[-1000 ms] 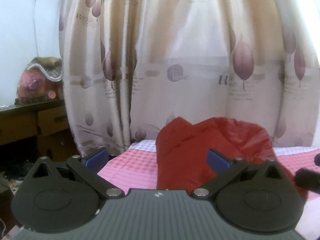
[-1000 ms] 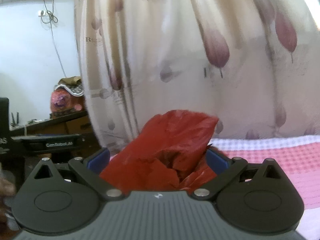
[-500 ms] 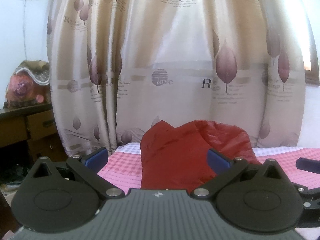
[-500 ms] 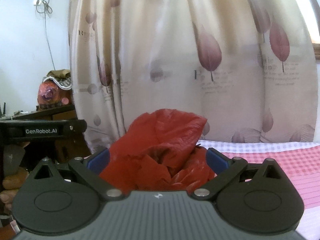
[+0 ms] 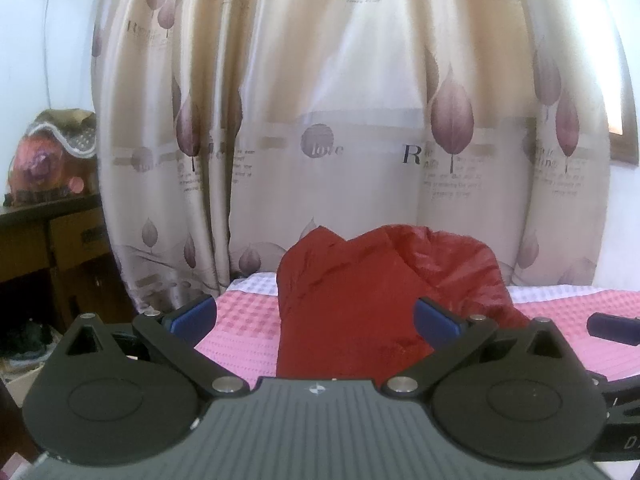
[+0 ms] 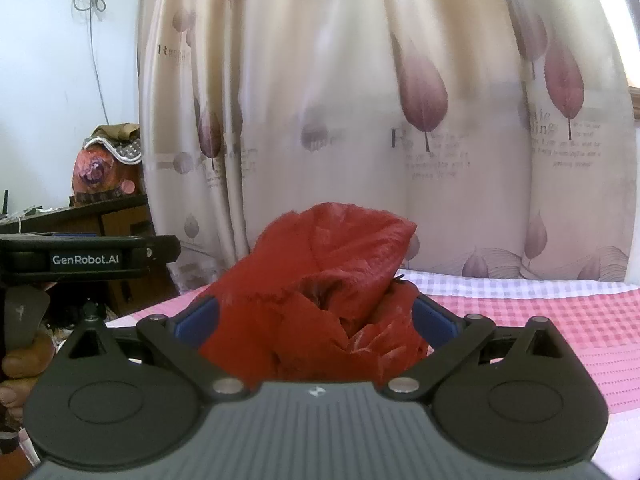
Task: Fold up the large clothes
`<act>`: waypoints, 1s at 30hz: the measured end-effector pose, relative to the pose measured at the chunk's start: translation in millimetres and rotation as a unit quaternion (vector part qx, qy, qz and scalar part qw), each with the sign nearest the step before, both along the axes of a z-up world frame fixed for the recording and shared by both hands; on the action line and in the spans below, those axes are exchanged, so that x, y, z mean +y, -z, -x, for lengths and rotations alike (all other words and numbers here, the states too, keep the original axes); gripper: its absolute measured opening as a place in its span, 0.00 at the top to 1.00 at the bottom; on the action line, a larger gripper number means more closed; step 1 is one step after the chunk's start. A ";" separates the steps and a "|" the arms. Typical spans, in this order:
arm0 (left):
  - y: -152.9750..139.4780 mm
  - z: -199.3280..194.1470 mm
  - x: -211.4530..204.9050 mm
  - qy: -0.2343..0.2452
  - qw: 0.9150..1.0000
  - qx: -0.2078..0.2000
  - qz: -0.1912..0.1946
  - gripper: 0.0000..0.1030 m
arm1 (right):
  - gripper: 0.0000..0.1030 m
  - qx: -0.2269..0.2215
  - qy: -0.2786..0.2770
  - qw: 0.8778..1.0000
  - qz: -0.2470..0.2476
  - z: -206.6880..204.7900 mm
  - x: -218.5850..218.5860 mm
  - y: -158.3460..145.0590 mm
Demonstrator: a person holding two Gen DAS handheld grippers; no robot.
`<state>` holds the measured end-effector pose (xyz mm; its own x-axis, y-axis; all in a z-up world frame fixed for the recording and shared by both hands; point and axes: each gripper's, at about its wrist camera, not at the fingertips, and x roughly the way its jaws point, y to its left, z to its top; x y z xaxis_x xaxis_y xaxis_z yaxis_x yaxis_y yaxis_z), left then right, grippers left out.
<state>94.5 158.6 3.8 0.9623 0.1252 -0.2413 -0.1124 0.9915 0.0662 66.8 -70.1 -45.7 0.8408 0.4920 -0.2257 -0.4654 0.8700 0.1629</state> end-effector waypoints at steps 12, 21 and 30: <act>8.3 -5.4 2.3 -0.001 1.000 0.011 -0.002 0.00 | 0.00 0.011 0.000 1.000 0.015 -4.8 6.2 7.3; 12.8 -8.7 0.5 -0.002 1.000 0.018 -0.004 0.00 | 0.00 0.015 -0.002 1.000 0.015 -4.9 5.7 7.6; 16.3 -6.0 -5.4 -0.014 1.000 -0.011 -0.012 0.00 | 0.00 0.019 -0.004 1.000 0.016 -4.6 6.6 9.0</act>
